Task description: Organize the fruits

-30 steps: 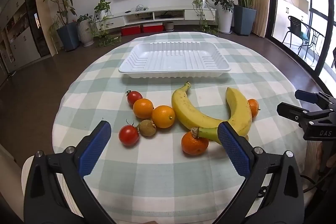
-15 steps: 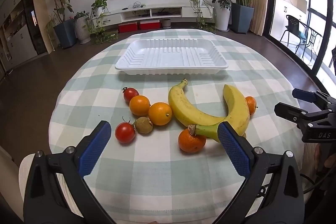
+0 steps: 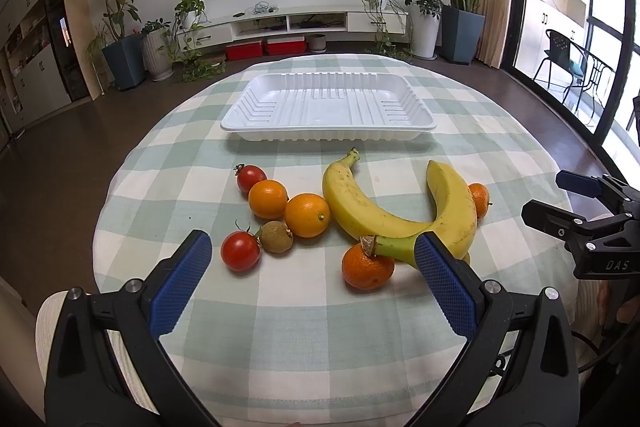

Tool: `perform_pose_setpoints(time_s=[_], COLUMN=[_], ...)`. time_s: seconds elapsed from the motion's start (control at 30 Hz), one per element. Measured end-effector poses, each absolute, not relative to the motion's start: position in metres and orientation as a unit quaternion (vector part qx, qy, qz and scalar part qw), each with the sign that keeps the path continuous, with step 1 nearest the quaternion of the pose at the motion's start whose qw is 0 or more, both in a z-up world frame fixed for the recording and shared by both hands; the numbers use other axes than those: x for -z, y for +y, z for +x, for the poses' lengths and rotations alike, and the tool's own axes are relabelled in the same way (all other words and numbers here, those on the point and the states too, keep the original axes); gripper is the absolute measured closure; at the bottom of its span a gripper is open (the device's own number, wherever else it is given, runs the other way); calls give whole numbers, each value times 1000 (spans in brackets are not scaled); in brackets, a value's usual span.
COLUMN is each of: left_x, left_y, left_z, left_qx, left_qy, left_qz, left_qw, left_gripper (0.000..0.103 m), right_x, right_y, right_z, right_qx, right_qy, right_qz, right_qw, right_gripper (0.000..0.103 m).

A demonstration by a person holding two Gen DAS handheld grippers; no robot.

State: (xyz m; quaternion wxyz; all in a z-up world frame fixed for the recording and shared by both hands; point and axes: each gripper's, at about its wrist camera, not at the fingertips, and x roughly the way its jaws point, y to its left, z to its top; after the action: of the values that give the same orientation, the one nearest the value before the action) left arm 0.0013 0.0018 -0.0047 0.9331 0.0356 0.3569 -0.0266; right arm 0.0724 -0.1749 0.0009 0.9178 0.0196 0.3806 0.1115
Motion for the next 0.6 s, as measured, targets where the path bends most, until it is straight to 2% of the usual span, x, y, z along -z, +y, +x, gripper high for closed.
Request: perform_pose_setpoints(time_s=[0.6], left_x=[5], left_y=[1], left_z=[1], left_qx=[26], left_qy=[359], left_qz=[34], left_qw=[932], left_gripper=[0], right_x=[0], right_y=[-173], right_z=[72], right_qx=[-112], right_qy=[381], right_qz=[17], right_qw=[918], right_gripper=[0])
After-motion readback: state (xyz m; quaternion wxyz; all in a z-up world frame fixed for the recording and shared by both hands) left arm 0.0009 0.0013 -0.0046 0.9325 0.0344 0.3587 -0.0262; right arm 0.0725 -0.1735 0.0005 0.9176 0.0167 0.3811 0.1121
